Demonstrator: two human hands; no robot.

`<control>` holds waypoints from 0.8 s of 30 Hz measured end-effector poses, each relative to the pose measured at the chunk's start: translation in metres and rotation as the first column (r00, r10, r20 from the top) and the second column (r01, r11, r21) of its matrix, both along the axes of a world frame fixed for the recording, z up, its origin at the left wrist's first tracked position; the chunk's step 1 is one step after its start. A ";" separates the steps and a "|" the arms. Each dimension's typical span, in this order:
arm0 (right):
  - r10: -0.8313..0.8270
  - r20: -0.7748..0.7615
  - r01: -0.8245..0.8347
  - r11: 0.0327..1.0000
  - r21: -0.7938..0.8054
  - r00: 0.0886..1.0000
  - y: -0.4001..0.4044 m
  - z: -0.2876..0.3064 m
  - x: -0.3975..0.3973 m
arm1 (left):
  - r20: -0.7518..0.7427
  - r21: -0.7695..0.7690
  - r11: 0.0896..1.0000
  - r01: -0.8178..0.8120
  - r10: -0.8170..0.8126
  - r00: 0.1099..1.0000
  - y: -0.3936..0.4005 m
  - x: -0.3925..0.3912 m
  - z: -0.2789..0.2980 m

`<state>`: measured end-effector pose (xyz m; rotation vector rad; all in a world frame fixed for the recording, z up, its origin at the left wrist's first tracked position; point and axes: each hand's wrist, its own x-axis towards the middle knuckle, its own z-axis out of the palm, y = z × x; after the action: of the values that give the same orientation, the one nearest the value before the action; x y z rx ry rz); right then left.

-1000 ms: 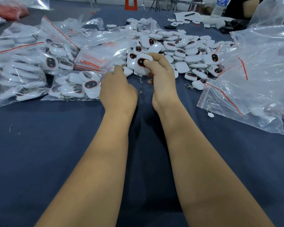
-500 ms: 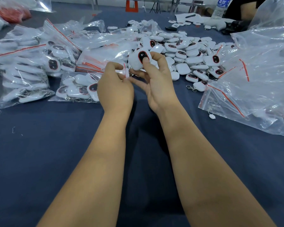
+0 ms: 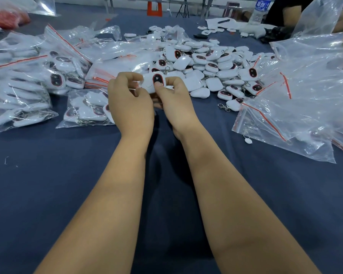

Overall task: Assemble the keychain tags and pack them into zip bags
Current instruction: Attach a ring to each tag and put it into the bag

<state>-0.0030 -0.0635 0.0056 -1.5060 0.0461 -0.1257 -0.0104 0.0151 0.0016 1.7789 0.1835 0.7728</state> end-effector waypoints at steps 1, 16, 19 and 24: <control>-0.011 0.001 0.011 0.998 -0.055 1.000 0.000 0.000 0.000 | 0.006 0.009 1.000 -0.014 0.014 1.000 0.000 0.000 0.000; -0.008 0.041 0.018 0.971 -0.238 0.999 -0.002 -0.003 -0.003 | 0.104 -0.001 0.999 0.035 -0.034 0.994 0.000 -0.003 0.003; 0.082 0.105 -0.046 0.950 -0.309 0.991 0.002 0.000 -0.004 | 0.098 0.044 0.998 0.052 -0.056 0.994 0.000 -0.004 0.003; 0.180 -0.012 -0.162 0.849 -0.502 0.984 0.005 -0.003 0.000 | 0.066 0.122 0.988 0.097 -0.106 0.992 0.007 -0.004 0.009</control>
<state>-0.0028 -0.0588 0.0026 -2.0235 -0.1635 -0.0186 -0.0143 0.0221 0.0106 1.8541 -0.0019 0.7868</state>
